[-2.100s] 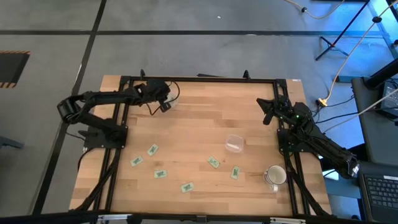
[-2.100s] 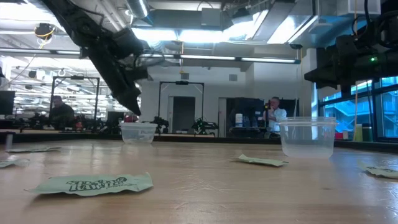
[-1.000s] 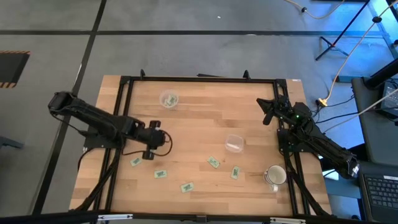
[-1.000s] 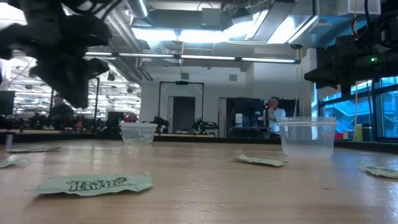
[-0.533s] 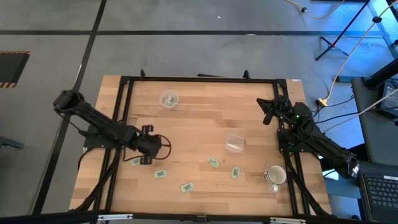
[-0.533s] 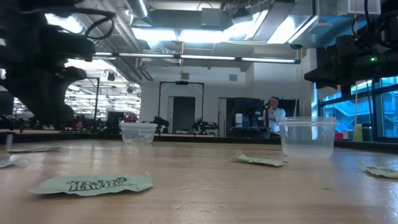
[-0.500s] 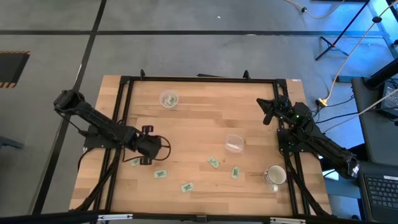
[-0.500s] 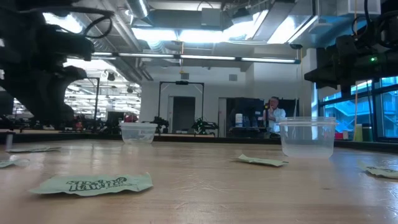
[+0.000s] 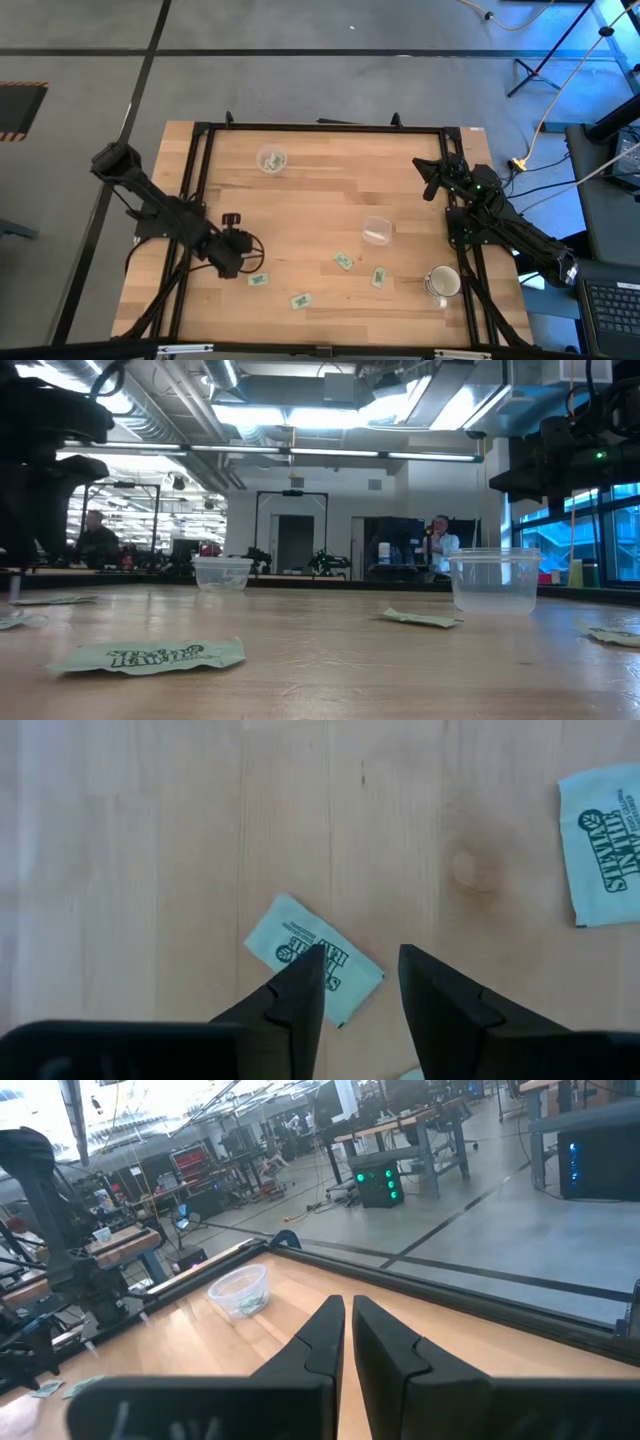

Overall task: Pick and place Stevia / Truvia into bins
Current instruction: Put the stevia packet into the top transparent container

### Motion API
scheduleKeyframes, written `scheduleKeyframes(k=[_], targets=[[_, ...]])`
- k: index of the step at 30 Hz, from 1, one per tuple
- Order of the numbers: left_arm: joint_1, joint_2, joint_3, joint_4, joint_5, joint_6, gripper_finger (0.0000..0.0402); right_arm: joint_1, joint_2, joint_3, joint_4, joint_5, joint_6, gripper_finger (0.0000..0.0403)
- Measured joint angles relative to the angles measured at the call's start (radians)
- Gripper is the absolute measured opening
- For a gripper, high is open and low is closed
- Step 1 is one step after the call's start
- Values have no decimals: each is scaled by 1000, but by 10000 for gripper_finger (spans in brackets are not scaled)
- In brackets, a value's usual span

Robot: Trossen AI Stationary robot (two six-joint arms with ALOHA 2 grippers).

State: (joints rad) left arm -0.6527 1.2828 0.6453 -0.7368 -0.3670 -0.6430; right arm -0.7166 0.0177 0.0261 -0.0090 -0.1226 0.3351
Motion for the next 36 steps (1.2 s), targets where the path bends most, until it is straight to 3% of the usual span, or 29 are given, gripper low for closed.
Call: scheduleKeyframes(k=[16, 36], targets=[[-154, 121, 0, 0, -74, -185, 121, 0, 0, 0, 0, 0, 7, 30], [-121, 128, -52, 3, -81, -213, 119, 0, 0, 0, 0, 0, 26, 30]])
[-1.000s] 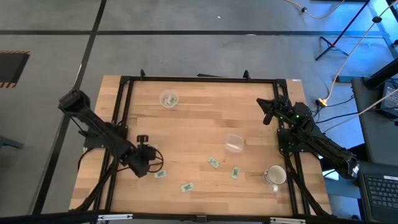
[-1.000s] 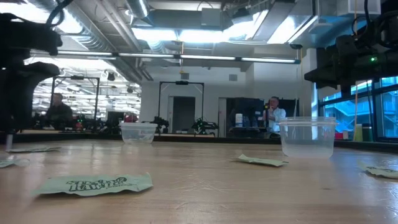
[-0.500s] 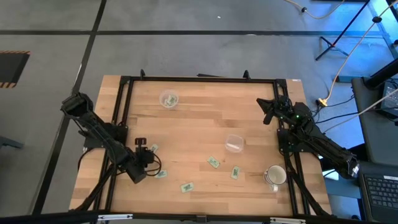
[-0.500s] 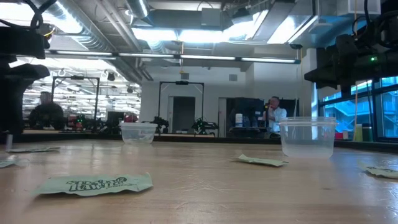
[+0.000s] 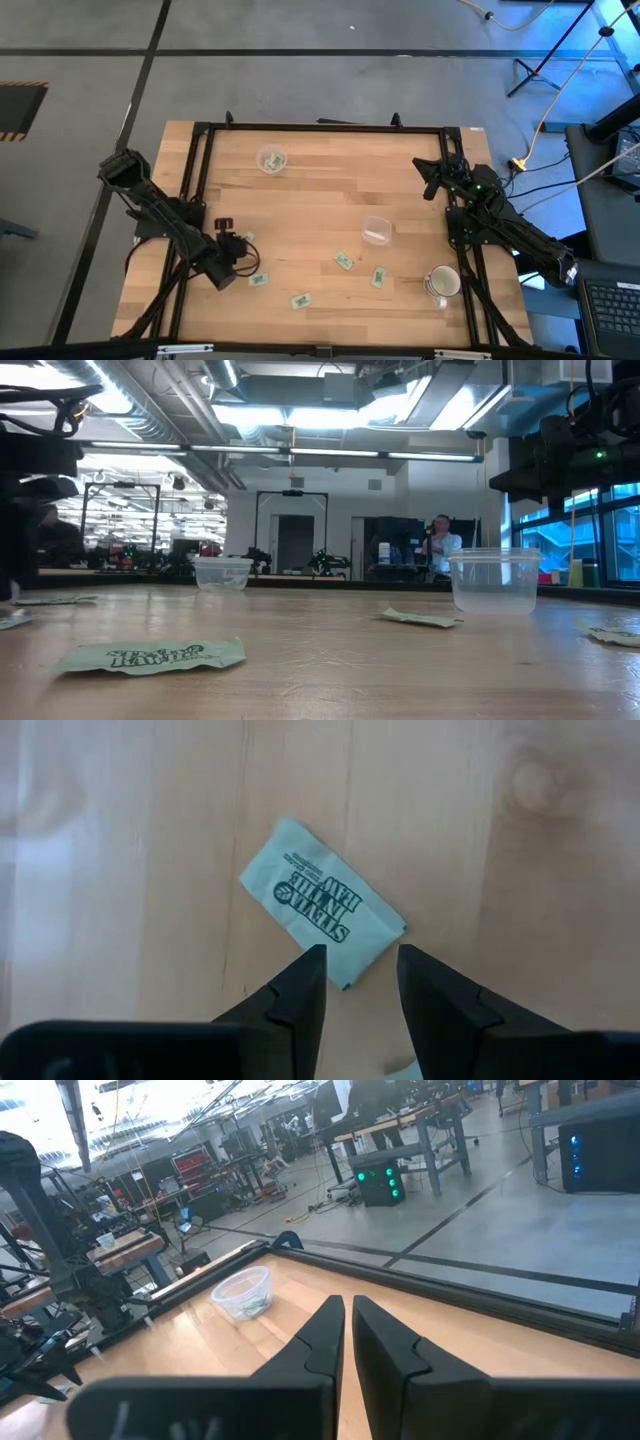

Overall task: Pick and place Stevia / Truvia into bins
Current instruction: Put the stevia packet into the top transparent container

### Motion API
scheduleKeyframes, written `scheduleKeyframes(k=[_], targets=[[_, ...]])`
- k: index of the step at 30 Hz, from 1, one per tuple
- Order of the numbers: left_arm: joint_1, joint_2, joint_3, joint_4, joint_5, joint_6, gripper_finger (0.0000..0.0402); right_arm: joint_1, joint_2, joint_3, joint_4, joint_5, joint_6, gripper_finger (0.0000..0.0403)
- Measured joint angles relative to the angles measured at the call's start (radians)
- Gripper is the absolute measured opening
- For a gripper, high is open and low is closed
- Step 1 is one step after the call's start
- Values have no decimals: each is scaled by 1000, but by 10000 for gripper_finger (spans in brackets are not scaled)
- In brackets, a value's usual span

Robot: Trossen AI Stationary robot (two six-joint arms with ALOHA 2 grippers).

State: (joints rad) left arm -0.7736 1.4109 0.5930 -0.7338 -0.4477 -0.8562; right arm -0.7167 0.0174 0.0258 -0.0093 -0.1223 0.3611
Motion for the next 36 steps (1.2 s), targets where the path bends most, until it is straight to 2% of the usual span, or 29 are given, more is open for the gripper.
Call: scheduleKeyframes(k=[17, 36], targets=[[8, 0, 0, 44, 14, 32, 118, 0, 0, 0, -3, 35, 0, 30], [91, -2, 1, 69, 85, 140, 118, 0, 0, 0, -4, 34, -2, 30]])
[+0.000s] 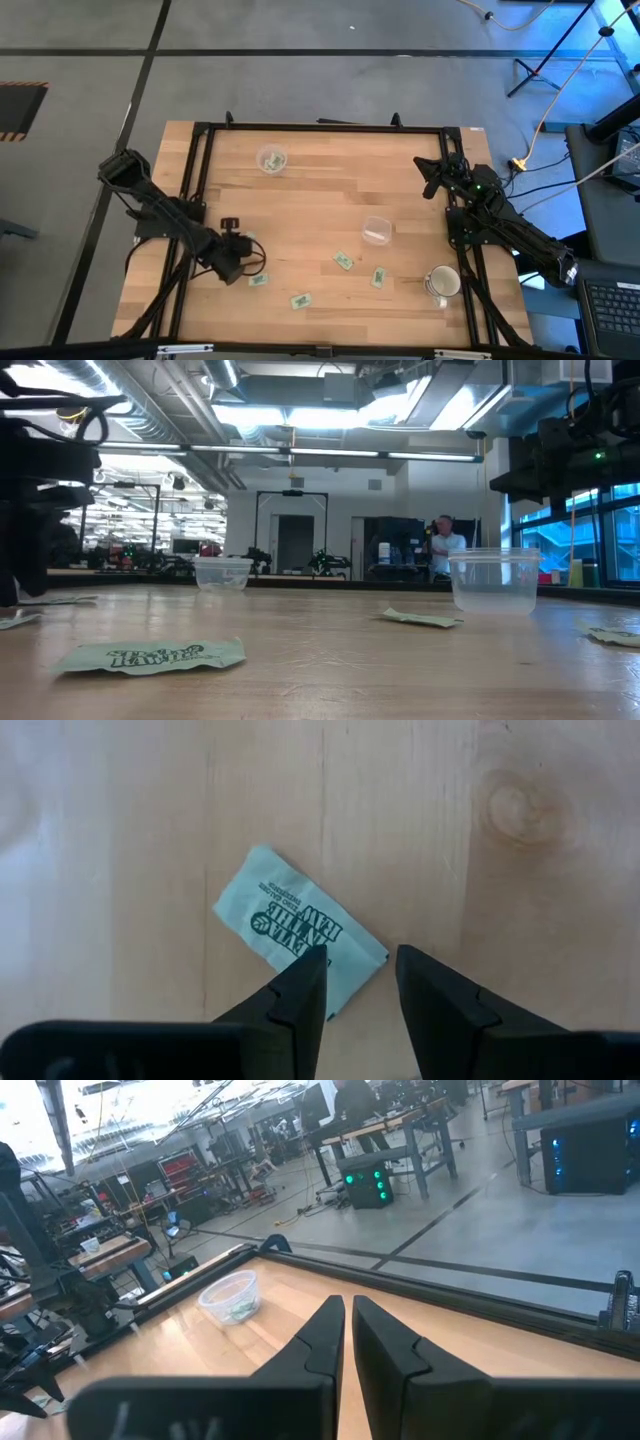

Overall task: Pick and place Stevia / Truvia into bins
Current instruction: Put the stevia packet into the top transparent container

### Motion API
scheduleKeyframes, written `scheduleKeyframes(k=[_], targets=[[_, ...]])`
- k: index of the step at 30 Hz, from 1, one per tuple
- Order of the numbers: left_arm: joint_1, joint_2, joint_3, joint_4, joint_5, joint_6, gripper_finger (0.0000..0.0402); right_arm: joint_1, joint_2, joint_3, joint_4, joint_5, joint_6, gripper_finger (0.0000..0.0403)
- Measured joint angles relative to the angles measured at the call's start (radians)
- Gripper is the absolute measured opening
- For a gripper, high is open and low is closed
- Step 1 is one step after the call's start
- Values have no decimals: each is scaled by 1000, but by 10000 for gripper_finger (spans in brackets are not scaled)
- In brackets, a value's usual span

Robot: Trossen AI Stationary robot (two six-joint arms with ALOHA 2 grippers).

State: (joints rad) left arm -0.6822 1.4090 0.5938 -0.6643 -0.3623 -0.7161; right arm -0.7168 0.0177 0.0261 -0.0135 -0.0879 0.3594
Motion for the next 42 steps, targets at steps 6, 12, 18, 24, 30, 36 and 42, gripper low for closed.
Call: scheduleKeyframes(k=[6, 12, 18, 24, 30, 36, 42], targets=[[65, -3, 2, 13, 60, 71, 118, 0, 0, 0, 0, 0, -1, 30], [95, -7, 2, 21, 85, 93, 118, 0, 0, 0, 0, 0, -1, 30], [129, -6, 2, 40, 114, 132, 101, 0, 0, 0, 0, -1, -1, 30], [172, -6, 1, 52, 147, 190, 79, 0, 0, 0, 0, -1, -1, 30], [227, -16, -61, 178, 190, 235, 77, 0, 0, 0, 0, -1, -1, 30], [250, -24, -82, 255, 187, 299, 70, 0, 0, 0, 0, -1, -1, 30], [267, -29, -83, 249, 207, 313, 58, 0, 0, 0, 0, -1, -1, 30]])
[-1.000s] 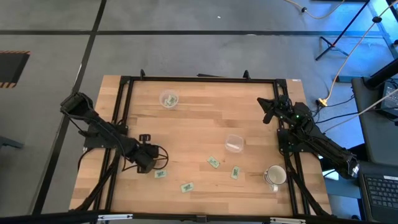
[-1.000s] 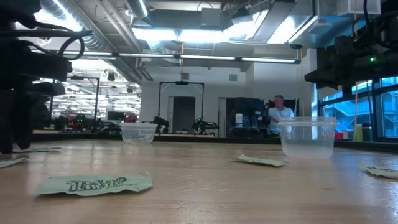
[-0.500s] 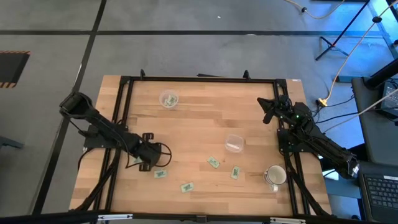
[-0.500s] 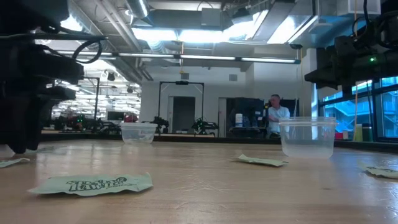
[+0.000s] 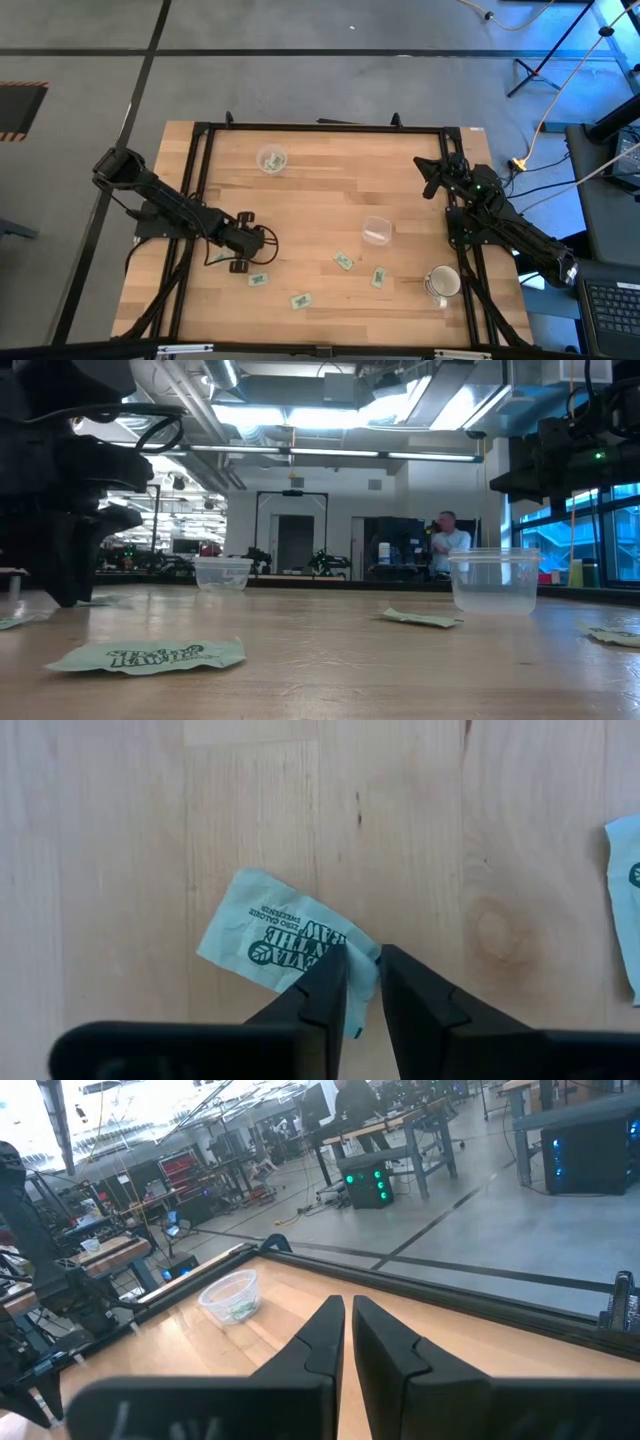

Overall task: Pick and place Stevia / Truvia into bins
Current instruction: Put the stevia packet into the top transparent container

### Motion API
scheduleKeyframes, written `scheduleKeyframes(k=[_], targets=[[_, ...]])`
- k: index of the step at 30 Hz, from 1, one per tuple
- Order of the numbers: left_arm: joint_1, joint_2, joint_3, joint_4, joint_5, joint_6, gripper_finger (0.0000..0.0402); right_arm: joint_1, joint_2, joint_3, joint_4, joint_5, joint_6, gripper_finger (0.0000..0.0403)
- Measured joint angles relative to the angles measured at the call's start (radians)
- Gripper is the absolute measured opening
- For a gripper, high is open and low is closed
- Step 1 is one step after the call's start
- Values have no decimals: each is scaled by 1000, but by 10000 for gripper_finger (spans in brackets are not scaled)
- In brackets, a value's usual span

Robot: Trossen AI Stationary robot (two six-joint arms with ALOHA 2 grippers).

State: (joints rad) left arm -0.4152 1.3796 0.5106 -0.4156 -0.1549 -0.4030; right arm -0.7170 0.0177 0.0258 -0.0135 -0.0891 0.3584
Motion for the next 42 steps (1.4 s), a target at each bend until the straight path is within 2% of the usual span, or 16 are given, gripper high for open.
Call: scheduleKeyframes(k=[14, 30, 36, 42], targets=[[-1, -9, 0, -12, -8, 31, 38, 0, 0, 0, 0, 0, -4, 30], [5, -98, -10, -77, -58, 41, 18, 0, 0, 0, 0, 0, -3, 30], [72, -143, 37, -87, -90, 66, 18, 0, 0, 0, 0, 0, 2, 30], [212, -164, 123, -93, -174, 69, 18, 0, 0, 0, 0, 0, 3, 30]])
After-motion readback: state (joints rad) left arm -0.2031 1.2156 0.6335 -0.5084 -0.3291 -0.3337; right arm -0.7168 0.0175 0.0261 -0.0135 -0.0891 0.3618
